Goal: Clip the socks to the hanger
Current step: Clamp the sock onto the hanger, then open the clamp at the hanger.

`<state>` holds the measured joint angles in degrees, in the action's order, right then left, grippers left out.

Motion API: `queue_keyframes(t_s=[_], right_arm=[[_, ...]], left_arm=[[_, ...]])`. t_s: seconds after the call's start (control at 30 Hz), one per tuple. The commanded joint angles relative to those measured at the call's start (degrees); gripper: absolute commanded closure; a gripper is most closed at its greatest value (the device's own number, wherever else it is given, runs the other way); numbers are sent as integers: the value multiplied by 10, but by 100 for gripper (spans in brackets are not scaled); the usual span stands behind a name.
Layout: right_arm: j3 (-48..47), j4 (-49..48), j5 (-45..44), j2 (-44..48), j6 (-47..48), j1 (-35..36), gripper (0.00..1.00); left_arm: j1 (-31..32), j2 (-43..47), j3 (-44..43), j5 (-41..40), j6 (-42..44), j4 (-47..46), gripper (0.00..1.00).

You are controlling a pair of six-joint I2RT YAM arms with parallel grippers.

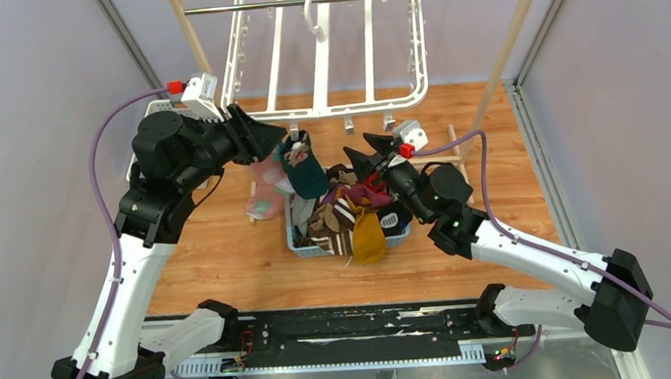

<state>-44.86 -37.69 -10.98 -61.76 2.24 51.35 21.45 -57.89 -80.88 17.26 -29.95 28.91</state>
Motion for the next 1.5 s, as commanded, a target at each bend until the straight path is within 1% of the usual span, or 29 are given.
queue_keyframes(t_s=[0.0, 0.2, 0.33, 0.47, 0.5, 0.67, 0.73, 0.9, 0.97, 1.13, 1.27, 1.47], right_arm=[[-31, -77, 15, -27, 4, -3, 50], [-35, -148, -26, -54, 32, 18, 50], [-42, -180, -64, -76, 67, 46, 51], [-50, -200, -79, -96, 74, 55, 54], [-50, -207, -81, -100, 77, 57, 55], [-54, -212, -84, -107, 81, 61, 68], [-54, -211, -85, -107, 81, 61, 72], [-52, -212, -87, -108, 79, 63, 74], [-50, -215, -86, -105, 77, 63, 77], [-45, -214, -83, -100, 75, 69, 91], [-39, -215, -83, -97, 70, 76, 100], [-37, -207, -90, -92, 72, 98, 100]], left_arm=[[-3, 9, -4, 5, 6, 5, 51], [-2, 11, -5, 3, 6, 8, 51], [-3, 10, -3, 5, 3, 6, 51], [-3, 11, -3, 5, 3, 6, 51], [-3, 11, -5, 5, 3, 8, 51], [-3, 14, -7, 5, 4, 12, 51], [-3, 16, -8, 5, 2, 12, 51], [-3, 20, -10, 7, -3, 12, 51], [-3, 21, -11, 8, -4, 13, 51], [-3, 23, -15, 9, -6, 16, 51], [-3, 28, -16, 13, -11, 18, 51], [-3, 35, -11, 48, -19, 14, 49]])
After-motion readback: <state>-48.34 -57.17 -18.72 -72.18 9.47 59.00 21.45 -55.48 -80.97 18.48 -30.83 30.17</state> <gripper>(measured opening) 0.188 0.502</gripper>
